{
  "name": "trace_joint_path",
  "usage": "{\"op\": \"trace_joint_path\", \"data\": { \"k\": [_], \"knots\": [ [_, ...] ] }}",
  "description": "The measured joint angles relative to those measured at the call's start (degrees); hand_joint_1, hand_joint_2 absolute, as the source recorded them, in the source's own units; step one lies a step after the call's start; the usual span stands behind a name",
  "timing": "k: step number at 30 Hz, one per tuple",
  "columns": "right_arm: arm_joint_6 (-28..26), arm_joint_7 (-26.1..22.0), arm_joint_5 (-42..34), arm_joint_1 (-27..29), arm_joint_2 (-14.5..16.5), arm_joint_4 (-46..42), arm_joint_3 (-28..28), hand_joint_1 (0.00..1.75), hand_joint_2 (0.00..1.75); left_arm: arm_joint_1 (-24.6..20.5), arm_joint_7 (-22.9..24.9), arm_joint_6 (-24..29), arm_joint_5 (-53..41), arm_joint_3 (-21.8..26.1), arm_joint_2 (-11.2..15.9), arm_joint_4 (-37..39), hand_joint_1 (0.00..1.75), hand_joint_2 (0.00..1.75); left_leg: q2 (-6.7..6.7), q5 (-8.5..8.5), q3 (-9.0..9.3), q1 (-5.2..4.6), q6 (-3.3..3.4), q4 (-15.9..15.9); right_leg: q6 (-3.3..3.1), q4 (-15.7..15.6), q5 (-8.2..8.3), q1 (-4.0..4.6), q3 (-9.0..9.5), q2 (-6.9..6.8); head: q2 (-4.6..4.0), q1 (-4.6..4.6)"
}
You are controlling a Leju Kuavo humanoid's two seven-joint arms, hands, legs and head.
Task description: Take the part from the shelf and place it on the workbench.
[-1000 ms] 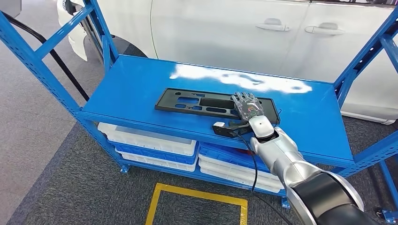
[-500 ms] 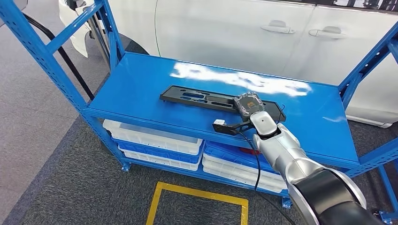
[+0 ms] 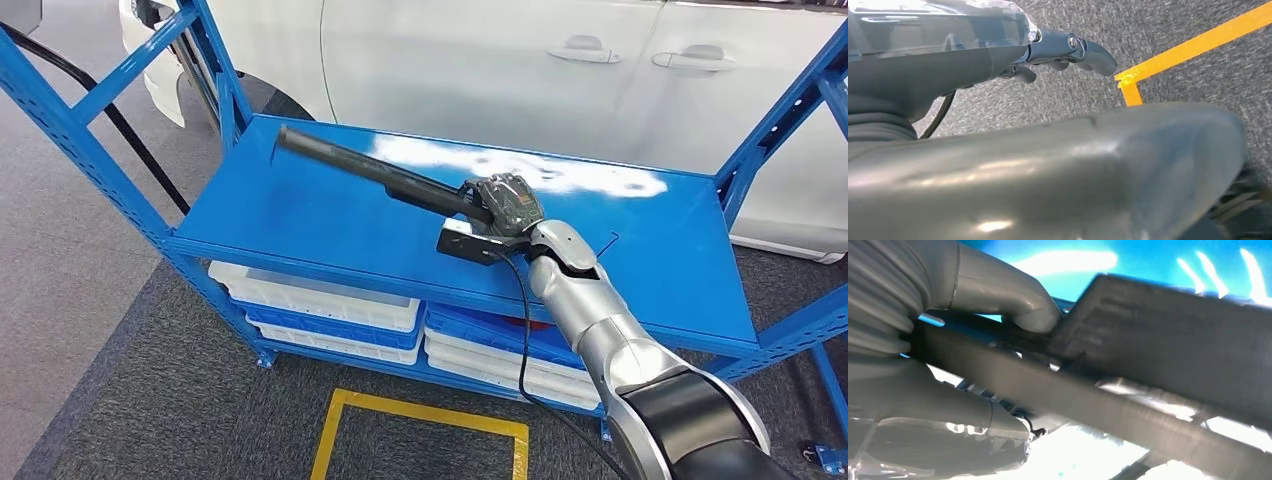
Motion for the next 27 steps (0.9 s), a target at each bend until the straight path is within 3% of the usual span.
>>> {"op": "trace_joint_path", "data": {
  "k": [2,4,6,8,11,12,13,15,17,18,20,22,24,26,27],
  "knots": [
    [1.34,-0.95,-3.22,0.09,0.15,-2.98,-0.75,1.75,1.75,-0.01,0.04,0.75,0.03,0.02,0.01,0.00,0.00,0.87,-0.02,1.97,2.74,-0.15,0.43,-5.99,0.49,0.30,-0.30,0.20,-0.02,-0.07,0.00,0.01],
    [3.47,-3.23,-8.45,0.65,0.19,-5.75,-1.51,1.75,1.75,0.11,0.21,2.75,0.23,0.03,0.01,0.00,0.00,1.75,-0.10,1.99,3.26,-0.36,0.95,-7.25,1.05,0.37,-0.35,0.39,-0.17,-0.15,0.00,0.02],
    [7.54,-5.41,-16.33,1.89,0.16,-9.95,-2.19,1.75,1.75,0.22,0.37,5.59,0.43,0.04,0.00,0.00,0.00,1.75,-0.12,2.19,3.26,-0.30,1.60,-7.45,1.70,0.58,-0.67,0.25,-0.28,-0.18,0.00,0.02],
    [11.40,-6.21,-23.48,3.05,-0.06,-15.13,-2.88,1.75,1.75,0.18,0.39,7.66,0.45,0.05,-0.01,0.00,0.00,1.75,-0.09,2.37,3.38,-0.17,2.26,-7.79,2.26,3.87,-2.92,0.05,-1.75,-0.19,0.00,0.02],
    [14.18,-6.39,-28.24,4.54,-0.58,-20.84,-3.69,1.75,1.75,0.16,0.36,8.80,0.44,0.07,-0.01,0.00,0.00,0.44,-0.09,2.25,3.42,-0.28,2.73,-7.77,2.67,14.85,-7.71,-0.08,-6.99,-0.20,0.00,0.02],
    [15.20,-6.65,-29.72,5.31,-0.83,-22.33,-3.87,1.75,1.75,0.20,0.28,9.14,0.44,0.07,-0.01,0.00,0.00,0.44,-0.13,2.20,3.45,-0.31,2.79,-7.71,2.68,16.68,-7.80,-0.08,-8.02,-0.20,0.00,0.02],
    [16.47,-7.02,-31.72,6.18,-1.07,-23.84,-4.02,1.75,1.75,0.24,0.13,9.55,0.45,0.07,-0.03,0.00,0.00,0.87,-0.19,2.14,3.47,-0.35,2.82,-7.63,2.58,16.21,-6.77,-0.08,-8.00,-0.20,0.00,0.02],
    [19.43,-7.67,-36.78,8.00,-1.72,-27.49,-4.31,1.75,1.75,0.27,-0.45,10.63,0.62,0.07,-0.11,0.00,0.00,1.75,-0.32,1.96,3.59,-0.46,2.75,-7.49,2.05,9.67,-2.71,0.02,-5.16,-0.20,0.00,0.02],
    [22.60,-7.93,-42.86,10.45,-2.51,-32.35,-4.50,1.75,1.75,0.29,-1.46,12.06,1.29,0.15,-0.27,0.00,0.00,1.75,-0.38,1.75,3.66,-0.64,2.44,-7.43,1.36,2.77,-0.21,0.40,-1.92,-0.27,0.00,0.02],
    [24.32,-8.07,-46.07,12.30,-2.91,-35.17,-4.53,1.75,1.75,0.27,-2.04,12.87,1.92,0.29,-0.34,0.00,0.00,1.75,-0.39,1.66,3.70,-0.65,2.20,-7.44,1.09,0.92,0.17,0.64,-1.05,-0.28,0.00,0.02],
    [27.22,-8.69,-51.21,17.02,-3.57,-40.45,-4.47,1.75,1.75,0.24,-2.91,14.28,3.64,0.91,-0.42,0.00,0.00,1.75,-0.42,1.57,3.86,-0.51,1.63,-7.59,0.76,0.21,0.02,0.90,-0.72,-0.27,0.00,0.02],
    [28.51,-10.07,-54.65,22.88,-3.98,-45.48,-4.30,1.75,1.75,0.28,-3.29,15.25,6.05,2.12,-0.47,-0.01,0.00,1.75,-0.31,0.78,3.85,-0.48,1.00,-7.02,0.31,-0.38,0.10,0.60,-0.15,-0.43,0.00,0.01],
    [27.84,-12.13,-56.23,29.54,-3.92,-50.12,-3.88,1.75,1.75,0.39,-3.39,15.70,8.31,3.71,-0.54,-0.02,0.00,1.75,-0.15,-2.03,2.18,-0.45,0.40,-2.72,-0.18,-0.89,0.12,0.28,0.46,-0.73,0.00,-0.01],
    [26.55,-13.76,-56.36,35.85,-3.61,-53.84,-3.20,1.75,1.75,0.61,-3.36,15.75,9.43,5.15,-0.60,-0.02,0.00,1.75,-0.09,-5.66,-1.27,-0.31,-0.08,5.01,-0.52,-0.81,-0.10,0.32,0.59,-0.88,0.00,-0.02],
    [25.90,-14.14,-56.18,38.66,-3.44,-55.49,-2.87,1.75,1.75,0.71,-3.31,15.51,9.72,5.72,-0.60,-0.02,0.00,1.75,-0.09,-6.54,-2.60,-0.23,-0.24,7.83,-0.57,-0.70,-0.21,0.32,0.59,-0.89,0.00,-0.02]
  ]
}}
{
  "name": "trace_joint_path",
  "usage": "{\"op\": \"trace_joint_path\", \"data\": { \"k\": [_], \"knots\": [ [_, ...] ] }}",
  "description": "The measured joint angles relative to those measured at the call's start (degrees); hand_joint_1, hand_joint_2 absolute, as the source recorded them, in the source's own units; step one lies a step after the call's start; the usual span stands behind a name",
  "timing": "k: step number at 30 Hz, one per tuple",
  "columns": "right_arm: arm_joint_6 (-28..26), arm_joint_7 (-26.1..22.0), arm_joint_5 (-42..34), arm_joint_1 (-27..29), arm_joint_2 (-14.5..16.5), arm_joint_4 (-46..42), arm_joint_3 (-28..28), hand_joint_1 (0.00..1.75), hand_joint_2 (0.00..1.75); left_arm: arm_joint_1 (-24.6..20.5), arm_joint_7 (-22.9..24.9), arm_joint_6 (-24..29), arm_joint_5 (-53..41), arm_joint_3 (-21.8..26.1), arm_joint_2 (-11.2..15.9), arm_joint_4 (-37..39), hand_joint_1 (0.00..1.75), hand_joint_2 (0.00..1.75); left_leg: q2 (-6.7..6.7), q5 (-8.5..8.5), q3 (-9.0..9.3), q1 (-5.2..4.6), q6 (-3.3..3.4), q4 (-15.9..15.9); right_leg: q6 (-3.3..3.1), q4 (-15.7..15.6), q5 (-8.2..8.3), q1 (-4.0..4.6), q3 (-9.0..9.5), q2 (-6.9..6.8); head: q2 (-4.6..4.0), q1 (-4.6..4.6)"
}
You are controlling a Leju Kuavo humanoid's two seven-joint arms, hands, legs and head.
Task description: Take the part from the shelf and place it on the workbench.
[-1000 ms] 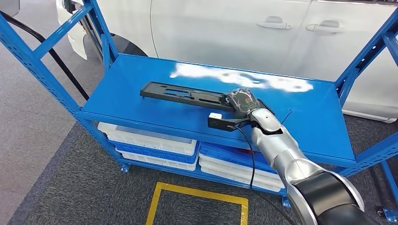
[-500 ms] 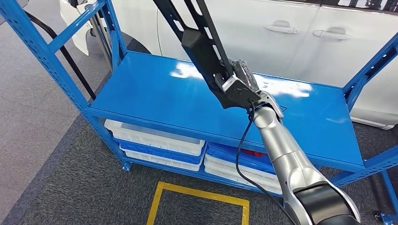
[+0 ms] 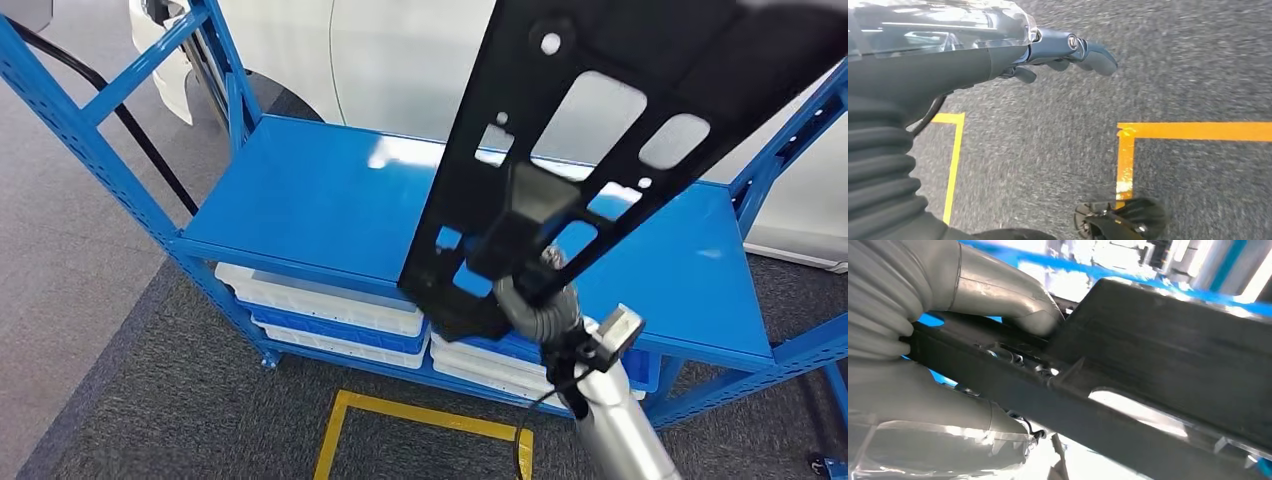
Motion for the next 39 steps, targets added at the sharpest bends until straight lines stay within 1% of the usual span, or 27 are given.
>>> {"op": "trace_joint_path", "data": {
  "k": [1,2,4,6,10,12,14,15,16,17,18,20,21,22,24,26,27,29,30,31,32,33,34,36,37,38,39],
  "knots": [
    [-0.70,-0.08,0.21,2.59,0.19,-1.49,0.22,1.75,1.75,0.07,0.04,-0.52,0.16,0.47,0.00,0.00,0.00,1.75,0.00,0.23,-0.34,0.08,-0.10,0.75,0.03,0.12,-0.12,-0.01,0.01,0.03,0.00,0.00],
    [-1.40,0.00,0.45,4.92,0.40,-2.89,0.36,1.75,1.75,0.09,0.15,-1.17,0.23,0.84,0.00,0.00,0.00,1.75,0.01,1.41,0.41,0.16,-0.12,-0.71,0.11,0.25,-0.26,-0.02,0.06,0.05,0.00,0.00],
    [-2.30,0.57,0.64,8.57,1.10,-5.65,0.41,1.75,1.75,0.06,1.03,-2.71,-0.50,1.29,-0.02,0.00,0.00,1.75,0.02,4.81,4.52,0.26,0.11,-8.59,0.40,0.62,-0.58,0.01,0.17,0.16,0.00,-0.01],
    [-2.35,1.88,0.42,10.41,1.92,-7.58,0.43,1.75,1.75,-0.03,2.10,-3.81,-1.74,1.29,-0.10,0.00,0.00,1.75,0.01,6.44,7.53,0.11,0.71,-14.38,0.86,0.96,-0.80,0.15,0.14,0.44,0.00,0.01],
    [-2.19,4.07,-0.44,11.43,2.86,-8.94,0.42,1.75,1.75,-0.29,2.55,-4.74,-2.85,1.11,-0.33,-0.01,0.00,1.75,0.07,6.94,8.02,-0.09,2.19,-15.50,2.14,1.34,-1.08,0.02,0.00,0.65,0.00,0.01],
    [-2.05,4.58,-0.84,11.54,3.04,-9.31,0.38,1.75,1.75,-0.43,2.57,-4.90,-2.96,1.08,-0.49,-0.01,0.00,1.75,0.17,7.34,8.06,0.07,2.84,-15.88,2.70,5.04,-3.68,-0.15,-1.54,0.64,0.00,0.02],
    [-1.57,5.64,-1.56,11.57,3.23,-9.46,0.22,1.75,1.75,-0.48,2.60,-5.15,-2.96,1.08,-0.58,0.00,0.00,1.75,0.37,7.45,7.90,-0.01,3.07,-15.90,3.08,12.69,-7.66,-0.32,-4.94,0.63,0.00,0.02],
    [-1.33,6.27,-1.95,11.59,3.38,-9.46,0.08,1.75,1.75,-0.44,2.61,-5.35,-2.96,1.07,-0.62,0.00,0.00,1.75,0.52,7.46,7.85,-0.08,3.10,-15.89,3.19,15.95,-8.83,-0.38,-6.43,0.63,0.00,0.02],
    [-1.19,6.82,-2.30,11.59,3.55,-9.46,-0.12,1.75,1.75,-0.39,2.61,-5.57,-3.01,1.05,-0.66,0.00,0.00,1.75,0.72,7.47,7.83,-0.15,3.11,-15.87,3.20,17.49,-8.94,-0.41,-7.11,0.62,0.00,0.02],
    [-1.16,7.16,-2.56,11.57,3.71,-9.47,-0.33,1.75,1.75,-0.33,2.62,-5.78,-3.11,1.02,-0.69,0.00,0.00,1.75,0.89,7.45,7.86,-0.19,3.10,-15.87,3.12,16.69,-7.95,-0.42,-6.65,0.58,0.00,0.02],
    [-1.16,7.35,-2.79,11.53,3.86,-9.50,-0.56,1.75,1.75,-0.29,2.66,-5.95,-3.22,0.96,-0.73,0.00,0.00,1.75,1.09,7.42,7.97,-0.23,3.05,-15.86,2.92,13.53,-6.09,-0.39,-5.00,0.34,0.00,0.02],
    [-1.14,7.54,-3.13,11.32,4.19,-9.66,-0.97,1.75,1.75,-0.22,2.79,-6.14,-3.42,0.82,-0.85,0.00,0.00,1.75,1.53,7.27,8.18,-0.44,2.79,-15.78,2.21,5.20,-2.67,0.01,-0.75,-1.50,0.00,0.02],
    [-1.07,7.63,-3.25,11.17,4.40,-9.79,-1.14,1.75,1.75,-0.17,2.86,-6.21,-3.45,0.76,-0.90,0.00,0.00,1.75,1.80,7.21,8.22,-0.57,2.56,-15.73,1.83,2.36,-1.79,0.28,0.59,-2.26,0.00,0.02],
    [-0.96,7.75,-3.34,11.05,4.59,-9.94,-1.30,1.75,1.75,-0.10,2.91,-6.26,-3.46,0.74,-0.94,0.00,0.00,1.75,2.12,7.15,8.24,-0.68,2.31,-15.69,1.53,1.06,-1.58,0.54,1.09,-2.73,0.00,0.01],
    [-0.52,8.16,-3.42,10.92,4.99,-10.24,-1.58,1.75,1.75,-0.02,2.97,-6.33,-3.39,0.73,-0.94,-0.01,0.00,1.75,2.88,7.09,8.30,-0.78,1.73,-15.75,1.02,0.75,-1.41,0.58,0.92,-1.92,0.00,0.01],
    [-0.07,8.62,-3.43,10.77,5.44,-10.50,-1.80,1.75,1.75,0.03,2.96,-6.38,-3.18,0.74,-0.94,-0.01,0.00,1.75,2.70,5.98,7.89,-0.68,1.04,-14.50,0.40,0.39,-1.03,0.24,0.92,-1.08,0.00,0.01],
    [0.13,8.82,-3.43,10.63,5.73,-10.59,-1.85,1.75,1.75,0.08,2.93,-6.40,-3.02,0.75,-0.94,-0.01,0.00,1.75,2.25,4.59,7.03,-0.58,0.71,-12.42,0.09,0.21,-0.85,0.06,0.93,-0.66,0.00,0.01],
    [0.55,9.14,-3.43,10.39,6.22,-10.62,-1.87,1.75,1.75,0.27,2.83,-6.47,-2.73,0.75,-0.94,0.00,0.00,1.75,1.33,0.75,3.87,-0.30,0.28,-5.18,-0.22,0.20,-0.73,0.05,0.82,0.22,0.00,0.01],
    [0.72,9.31,-3.44,10.39,6.36,-10.62,-1.88,1.75,1.75,0.35,2.73,-6.52,-2.65,0.76,-0.94,0.00,0.00,1.75,1.17,-0.65,2.24,-0.23,0.14,-1.54,-0.25,0.26,-0.70,0.08,0.76,0.71,0.00,0.01],
    [0.83,9.45,-3.44,10.42,6.41,-10.62,-1.89,1.75,1.75,0.39,2.63,-6.56,-2.61,0.76,-0.94,0.00,0.00,1.75,1.10,-1.08,1.29,-0.19,0.07,0.62,-0.26,0.33,-0.69,0.09,0.72,1.21,0.00,0.01],
    [0.87,9.56,-3.44,10.45,6.45,-10.62,-1.89,1.75,1.75,0.41,2.54,-6.59,-2.59,0.77,-0.94,0.00,0.00,1.75,1.06,-0.37,1.36,-0.17,0.07,0.62,-0.24,0.42,-0.70,0.10,0.71,1.76,0.00,0.01],
    [0.87,9.61,-3.44,10.45,6.50,-10.62,-1.90,1.75,1.75,0.43,2.48,-6.64,-2.59,0.77,-0.94,0.00,0.00,1.75,0.92,1.35,2.58,-0.15,0.16,-1.81,-0.19,0.52,-0.72,0.10,0.74,2.33,0.00,0.01],
    [0.88,9.62,-3.44,10.43,6.57,-10.63,-1.91,1.75,1.75,0.46,2.46,-6.71,-2.61,0.77,-0.93,-0.01,0.00,1.75,0.36,3.53,4.56,-0.10,0.33,-5.81,-0.12,0.64,-0.75,0.09,0.75,2.92,0.00,0.01],
    [0.90,9.62,-3.44,10.40,6.69,-10.64,-1.94,1.75,1.75,0.59,2.41,-6.90,-2.61,0.77,-0.92,-0.01,0.00,1.75,-1.99,6.05,7.89,0.03,0.74,-12.92,0.31,0.97,-0.77,0.16,0.46,4.02,0.00,0.01],
    [0.94,9.63,-3.44,10.40,6.72,-10.66,-1.95,1.75,1.75,0.62,2.38,-6.96,-2.62,0.77,-0.91,-0.01,0.00,1.75,-2.92,6.38,8.63,0.05,0.91,-14.70,0.64,1.09,-0.71,0.12,0.19,4.50,0.00,0.01],
    [0.98,9.64,-3.44,10.43,6.72,-10.70,-1.97,1.75,1.75,0.65,2.36,-6.98,-2.62,0.77,-0.90,-0.01,0.00,1.75,-3.32,6.19,8.77,0.02,1.08,-15.22,1.03,1.14,-0.59,0.03,-0.08,4.98,0.00,0.01],
    [1.03,9.65,-3.44,10.47,6.72,-10.76,-2.01,1.75,1.75,0.65,2.34,-6.98,-2.62,0.77,-0.92,-0.01,0.00,1.75,-2.94,6.33,8.78,0.03,1.29,-15.41,1.43,1.11,-0.45,-0.06,-0.27,5.49,0.00,0.01]
  ]
}}
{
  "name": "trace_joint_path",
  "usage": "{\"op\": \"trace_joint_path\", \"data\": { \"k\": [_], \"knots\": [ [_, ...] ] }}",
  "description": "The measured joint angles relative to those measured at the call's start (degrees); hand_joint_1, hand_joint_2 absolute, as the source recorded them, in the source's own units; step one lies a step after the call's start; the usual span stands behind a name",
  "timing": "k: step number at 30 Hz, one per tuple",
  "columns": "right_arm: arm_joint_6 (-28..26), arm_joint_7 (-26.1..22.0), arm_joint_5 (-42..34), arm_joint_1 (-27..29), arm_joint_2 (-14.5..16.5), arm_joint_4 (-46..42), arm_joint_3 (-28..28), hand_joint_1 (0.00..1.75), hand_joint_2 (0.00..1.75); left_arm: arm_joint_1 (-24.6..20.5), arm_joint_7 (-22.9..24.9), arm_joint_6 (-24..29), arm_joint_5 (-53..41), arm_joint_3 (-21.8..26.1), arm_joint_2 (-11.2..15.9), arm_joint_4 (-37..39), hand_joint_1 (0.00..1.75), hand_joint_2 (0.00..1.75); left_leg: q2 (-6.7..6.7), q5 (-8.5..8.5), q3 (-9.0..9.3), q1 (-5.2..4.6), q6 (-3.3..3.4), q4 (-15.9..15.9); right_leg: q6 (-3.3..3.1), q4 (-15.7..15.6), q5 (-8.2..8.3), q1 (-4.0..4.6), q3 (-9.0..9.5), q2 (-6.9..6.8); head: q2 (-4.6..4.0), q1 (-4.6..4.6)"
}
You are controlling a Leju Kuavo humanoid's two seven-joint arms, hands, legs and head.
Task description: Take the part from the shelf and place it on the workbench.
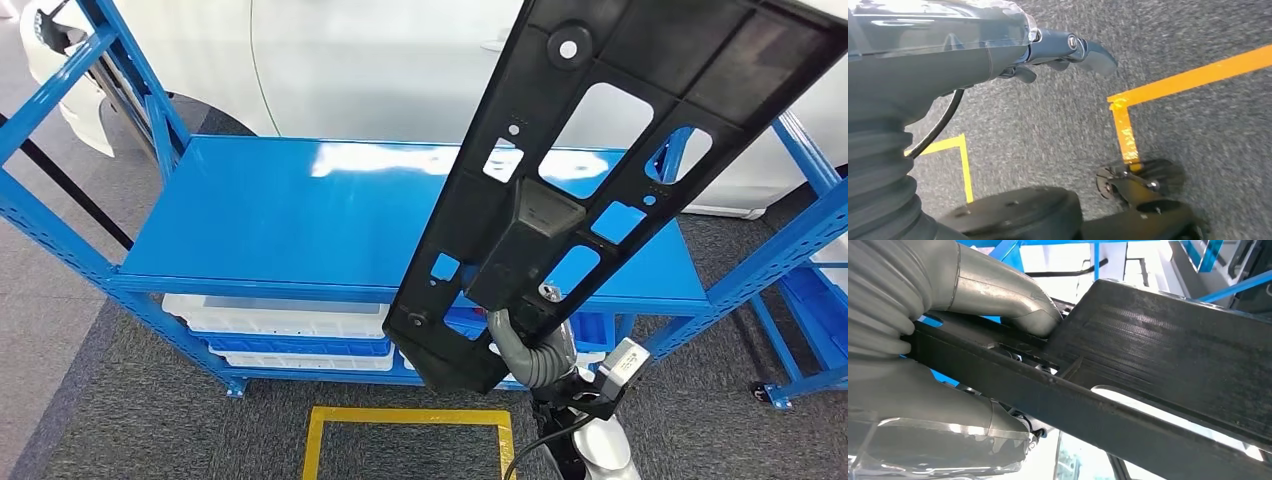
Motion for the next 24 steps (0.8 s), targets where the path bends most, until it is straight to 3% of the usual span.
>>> {"op": "trace_joint_path", "data": {
  "k": [1,3,6,7,8,9,11,13,17,19,21,22,23,24],
  "knots": [
    [0.05,0.01,0.00,0.07,0.00,-0.10,-0.08,1.75,1.75,-0.01,-0.04,-0.06,0.01,0.00,-0.03,0.00,0.00,1.75,0.52,0.17,0.05,0.05,0.31,-0.21,0.32,0.13,-0.06,-0.09,-0.11,0.06,0.00,0.01],
    [0.21,0.01,-0.02,0.00,-0.01,-0.37,-0.27,1.75,1.75,-0.07,-0.27,-0.30,0.12,0.00,-0.14,0.00,0.00,1.75,1.65,0.47,0.22,0.26,1.04,-0.67,0.84,2.56,-1.68,-0.01,-1.26,-1.43,0.00,0.01],
    [0.60,0.03,-0.14,-0.03,0.00,-0.54,-0.38,1.75,1.75,0.10,-0.60,-0.73,0.43,0.02,-0.18,-0.01,0.00,1.75,3.48,0.45,0.21,0.18,1.49,-0.78,1.43,13.22,-6.82,-0.25,-6.47,-4.07,0.00,0.01],
    [0.68,0.05,-0.19,0.10,0.00,-0.54,-0.41,1.75,1.75,0.19,-0.67,-0.80,0.50,0.03,-0.18,-0.01,0.00,1.75,4.10,0.41,0.19,0.15,1.49,-0.77,1.60,15.70,-7.42,-0.38,-7.74,-4.32,0.00,0.01],
    [0.68,0.05,-0.21,0.19,0.00,-0.54,-0.45,1.75,1.75,0.24,-0.73,-0.92,0.65,0.04,-0.18,0.00,0.00,1.75,4.62,0.35,0.20,0.15,1.45,-0.75,1.70,16.24,-7.00,-0.50,-8.03,-4.48,0.00,0.01],
    [0.57,0.04,-0.19,0.25,0.00,-0.57,-0.49,1.75,1.75,0.26,-0.78,-1.14,0.85,0.05,-0.19,0.01,0.00,1.75,4.98,0.28,0.26,0.15,1.36,-0.73,1.72,14.26,-5.53,-0.58,-7.00,-4.65,0.00,0.01],
    [0.14,-0.02,-0.04,0.29,0.00,-0.80,-0.65,1.75,1.75,0.23,-0.84,-1.77,1.40,0.17,-0.22,0.01,0.00,1.75,5.43,0.11,0.44,0.10,1.03,-0.62,1.46,6.11,-1.96,-0.60,-2.60,-5.17,0.00,0.01],
    [-0.22,-0.09,0.09,0.38,0.05,-1.19,-0.88,1.75,1.75,0.19,-0.95,-2.51,1.91,0.43,-0.22,0.00,0.00,1.75,5.69,0.08,0.47,-0.11,0.55,-0.35,0.98,0.62,-0.27,-0.34,0.27,-5.51,0.00,-0.01],
    [-0.33,-0.13,0.11,0.61,0.32,-1.72,-1.36,1.75,1.75,0.26,-1.14,-3.52,2.32,0.81,-0.26,-0.02,0.00,1.75,5.51,-0.39,0.12,-0.21,-0.66,0.12,-0.24,-0.20,0.32,-0.30,0.10,-5.50,0.00,0.00],
    [-0.33,-0.15,0.11,0.64,0.51,-1.86,-1.43,1.75,1.75,0.36,-1.14,-3.61,2.32,0.93,-0.26,-0.02,0.00,1.75,4.75,-3.63,-1.33,-0.05,-1.18,3.91,-1.02,-0.53,0.89,-0.50,-0.28,-5.51,0.00,0.00],
    [-0.33,-0.20,0.11,0.82,0.63,-1.93,-1.50,1.75,1.75,0.45,-1.14,-3.69,2.31,1.01,-0.26,-0.02,0.00,1.75,4.15,-8.17,-3.98,0.07,-1.47,11.46,-1.38,-0.51,1.39,-0.34,-0.97,-5.45,0.00,0.00],
    [-0.33,-0.25,0.11,1.00,0.66,-1.93,-1.55,1.75,1.75,0.44,-1.13,-3.75,2.28,1.03,-0.26,-0.02,0.00,1.75,4.04,-9.53,-4.87,0.10,-1.55,14.48,-1.41,-0.46,1.66,-0.27,-1.36,-5.40,0.00,0.00],
    [-0.33,-0.30,0.11,1.21,0.69,-1.93,-1.59,1.75,1.75,0.41,-1.10,-3.82,2.26,1.07,-0.26,-0.02,0.00,1.75,3.98,-9.77,-4.80,0.12,-1.57,15.52,-1.37,-0.37,1.96,-0.23,-1.77,-5.30,0.00,-0.01],
    [-0.33,-0.34,0.12,1.38,0.72,-1.94,-1.63,1.75,1.75,0.40,-1.06,-3.86,2.21,1.09,-0.25,-0.02,0.00,1.75,3.98,-8.90,-3.53,0.14,-1.52,14.06,-1.26,-0.25,2.26,-0.22,-2.17,-5.14,0.00,0.00]
  ]
}}
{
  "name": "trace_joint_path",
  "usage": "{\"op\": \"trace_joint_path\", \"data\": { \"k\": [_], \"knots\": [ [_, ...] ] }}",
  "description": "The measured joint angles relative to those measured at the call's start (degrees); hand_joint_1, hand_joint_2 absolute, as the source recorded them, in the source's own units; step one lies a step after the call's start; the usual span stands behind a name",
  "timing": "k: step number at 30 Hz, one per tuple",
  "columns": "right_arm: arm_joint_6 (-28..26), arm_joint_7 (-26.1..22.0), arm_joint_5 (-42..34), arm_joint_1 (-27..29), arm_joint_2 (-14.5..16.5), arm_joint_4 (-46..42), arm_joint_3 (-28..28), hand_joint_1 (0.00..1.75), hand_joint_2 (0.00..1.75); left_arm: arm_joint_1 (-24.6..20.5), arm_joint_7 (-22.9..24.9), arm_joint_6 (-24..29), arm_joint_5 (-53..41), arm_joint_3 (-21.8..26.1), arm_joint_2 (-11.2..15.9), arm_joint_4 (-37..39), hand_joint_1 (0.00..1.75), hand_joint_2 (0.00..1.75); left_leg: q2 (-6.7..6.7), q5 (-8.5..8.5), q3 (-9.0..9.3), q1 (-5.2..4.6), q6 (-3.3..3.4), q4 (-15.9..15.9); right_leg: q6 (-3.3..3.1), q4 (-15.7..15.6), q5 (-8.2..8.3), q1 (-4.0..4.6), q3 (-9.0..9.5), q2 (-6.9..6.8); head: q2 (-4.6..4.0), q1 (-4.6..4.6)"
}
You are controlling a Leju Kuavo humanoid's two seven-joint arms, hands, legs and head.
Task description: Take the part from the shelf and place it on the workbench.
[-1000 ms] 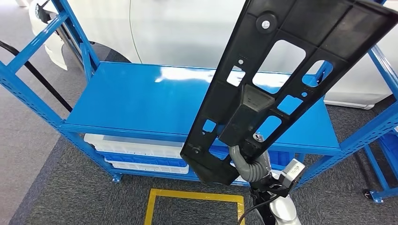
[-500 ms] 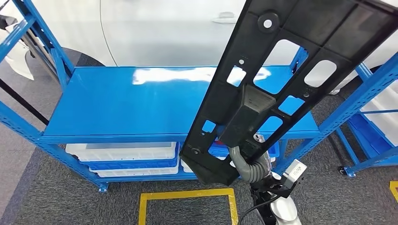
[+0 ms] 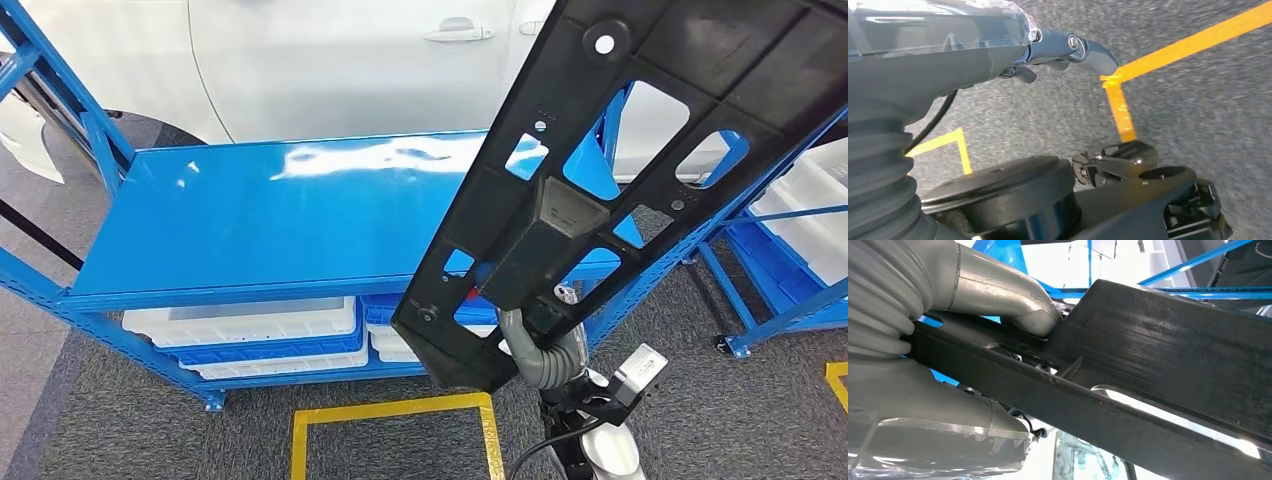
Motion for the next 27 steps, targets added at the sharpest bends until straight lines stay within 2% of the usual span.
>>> {"op": "trace_joint_path", "data": {
  "k": [2,3,4,7,8,9,10,12,13,14,15,16,17,18,19,20,21,23,24,25,27],
  "knots": [
    [0.00,-0.05,0.01,0.17,0.06,-0.12,-0.08,1.75,1.75,-0.02,0.08,-0.04,-0.04,0.04,0.04,0.00,0.00,1.75,-0.15,2.96,4.88,0.03,0.34,-8.01,0.35,0.34,0.58,-0.03,-0.76,0.37,0.00,-0.01],
    [0.00,-0.08,0.01,0.20,0.07,-0.21,-0.14,1.75,1.75,-0.05,0.09,-0.05,-0.05,0.06,0.06,0.00,0.00,1.75,-0.29,4.13,6.84,-0.08,0.58,-11.68,0.63,0.50,0.88,0.02,-1.04,0.51,0.00,-0.01],
    [0.00,-0.10,0.01,0.23,0.07,-0.32,-0.19,1.75,1.75,-0.09,0.09,-0.06,-0.05,0.07,0.05,0.00,0.00,1.75,-0.42,4.77,7.96,-0.18,0.82,-13.96,0.95,0.59,1.19,0.07,-1.24,0.58,0.00,-0.01],
    [0.00,-0.13,0.04,0.36,0.09,-0.49,-0.25,1.75,1.75,-0.05,0.09,-0.07,-0.07,0.08,0.02,0.01,0.00,1.75,-0.45,5.83,7.68,-0.47,1.81,-14.73,2.08,0.28,2.30,0.05,-1.44,0.66,0.00,0.00],
    [-0.01,-0.14,0.05,0.43,0.09,-0.52,-0.28,1.75,1.75,-0.05,0.09,-0.08,-0.08,0.09,-0.01,0.01,0.00,1.75,-0.32,6.37,7.40,-0.43,2.22,-14.81,2.41,0.34,2.21,-0.07,-1.64,0.67,0.00,0.01],
    [-0.01,-0.15,0.05,0.50,0.09,-0.58,-0.33,1.75,1.75,-0.12,0.09,-0.08,-0.09,0.10,-0.02,0.01,0.00,1.75,-0.18,7.01,6.95,-0.36,2.67,-14.94,2.70,1.20,1.01,-0.19,-2.15,0.64,0.00,0.01],
    [-0.01,-0.16,0.05,0.57,0.09,-0.63,-0.39,1.75,1.75,-0.19,0.09,-0.09,-0.11,0.10,-0.04,0.01,0.00,1.75,-0.02,7.71,6.33,-0.25,3.03,-15.06,2.95,3.22,-1.24,-0.27,-3.00,0.60,0.00,0.01],
    [0.03,-0.22,0.04,0.69,0.09,-0.69,-0.52,1.75,1.75,-0.28,0.09,-0.10,-0.13,0.11,-0.04,0.00,0.00,1.75,0.17,8.88,4.81,-0.32,3.45,-15.02,3.37,10.40,-7.31,-0.36,-5.16,0.50,0.00,0.01],
    [0.08,-0.26,0.03,0.77,0.09,-0.69,-0.60,1.75,1.75,-0.26,0.10,-0.11,-0.14,0.11,-0.04,0.00,0.00,1.75,0.24,9.43,4.03,-0.39,3.48,-14.97,3.53,14.03,-9.32,-0.38,-5.86,0.49,0.00,0.01],
    [0.11,-0.30,0.01,0.85,0.09,-0.68,-0.67,1.75,1.75,-0.24,0.10,-0.13,-0.15,0.11,-0.04,0.00,0.00,1.75,0.30,9.94,3.28,-0.46,3.45,-14.90,3.61,16.46,-10.12,-0.38,-5.93,0.49,0.00,0.01],
    [0.13,-0.34,-0.01,0.91,0.09,-0.68,-0.73,1.75,1.75,-0.22,0.12,-0.14,-0.19,0.11,-0.04,0.00,0.00,1.75,0.34,10.44,2.51,-0.51,3.40,-14.79,3.58,16.79,-9.63,-0.37,-4.92,0.48,0.00,0.01],
    [0.14,-0.39,-0.02,0.94,0.09,-0.68,-0.79,1.75,1.75,-0.22,0.16,-0.14,-0.26,0.10,-0.05,0.00,0.00,1.75,0.36,10.89,1.78,-0.54,3.30,-14.65,3.44,14.96,-8.33,-0.35,-2.83,0.47,0.00,0.01],
    [0.15,-0.44,-0.03,0.94,0.09,-0.69,-0.82,1.75,1.75,-0.22,0.21,-0.15,-0.34,0.10,-0.05,0.00,0.00,1.75,0.36,11.29,1.14,-0.55,3.18,-14.46,3.21,11.42,-7.02,-0.30,0.15,0.43,0.00,0.01],
    [0.16,-0.49,-0.03,0.91,0.09,-0.72,-0.84,1.75,1.75,-0.21,0.30,-0.15,-0.42,0.10,-0.06,0.00,0.00,1.75,0.34,11.67,0.57,-0.64,2.99,-14.23,2.88,6.87,-6.44,-0.15,3.53,0.35,0.00,0.01],
    [0.19,-0.55,-0.03,0.92,0.10,-0.75,-0.85,1.75,1.75,-0.19,0.42,-0.16,-0.48,0.09,-0.06,0.00,0.00,1.75,0.33,12.03,0.25,-0.69,2.73,-14.12,2.51,3.23,-6.30,0.03,6.07,0.26,0.00,-0.01],
    [0.22,-0.60,-0.03,0.94,0.11,-0.78,-0.87,1.75,1.75,-0.16,0.51,-0.17,-0.50,0.09,-0.06,0.00,0.00,1.75,0.32,12.40,0.10,-0.73,2.44,-14.07,2.16,0.78,-6.48,0.23,7.61,0.23,0.00,-0.01],
    [0.25,-0.64,-0.04,0.95,0.13,-0.81,-0.90,1.75,1.75,-0.13,0.60,-0.19,-0.51,0.09,-0.07,0.00,0.00,1.75,0.32,12.81,-0.01,-0.73,2.10,-14.09,1.81,-0.36,-6.68,0.44,8.11,0.23,0.00,-0.02],
    [0.32,-0.69,-0.04,1.01,0.15,-0.83,-0.95,1.75,1.75,-0.02,0.70,-0.22,-0.52,0.09,-0.08,0.00,0.00,1.75,0.26,13.43,-0.23,-0.64,1.42,-14.22,1.05,-0.71,-5.74,0.37,7.49,0.22,0.00,-0.01],
    [0.36,-0.69,-0.04,1.00,0.18,-0.83,-0.97,1.75,1.75,0.04,0.74,-0.23,-0.51,0.10,-0.08,0.00,0.00,1.75,0.14,12.74,-0.64,-0.61,1.11,-13.78,0.60,-0.89,-5.15,0.24,6.99,0.16,0.00,-0.02],
    [0.42,-0.68,-0.03,1.02,0.23,-0.84,-0.97,1.75,1.75,0.11,0.78,-0.24,-0.49,0.11,-0.08,0.00,0.00,1.75,0.01,10.97,-1.24,-0.57,0.82,-12.43,0.17,-1.08,-4.43,0.07,6.34,0.09,0.00,-0.02],
    [0.56,-0.67,0.02,1.01,0.33,-0.86,-0.99,1.75,1.75,0.08,0.79,-0.25,-0.46,0.13,-0.07,0.00,0.00,1.75,-0.17,5.17,-2.95,-0.40,0.33,-6.44,-0.33,-1.11,-3.06,0.01,4.69,0.03,0.00,-0.02]
  ]
}}
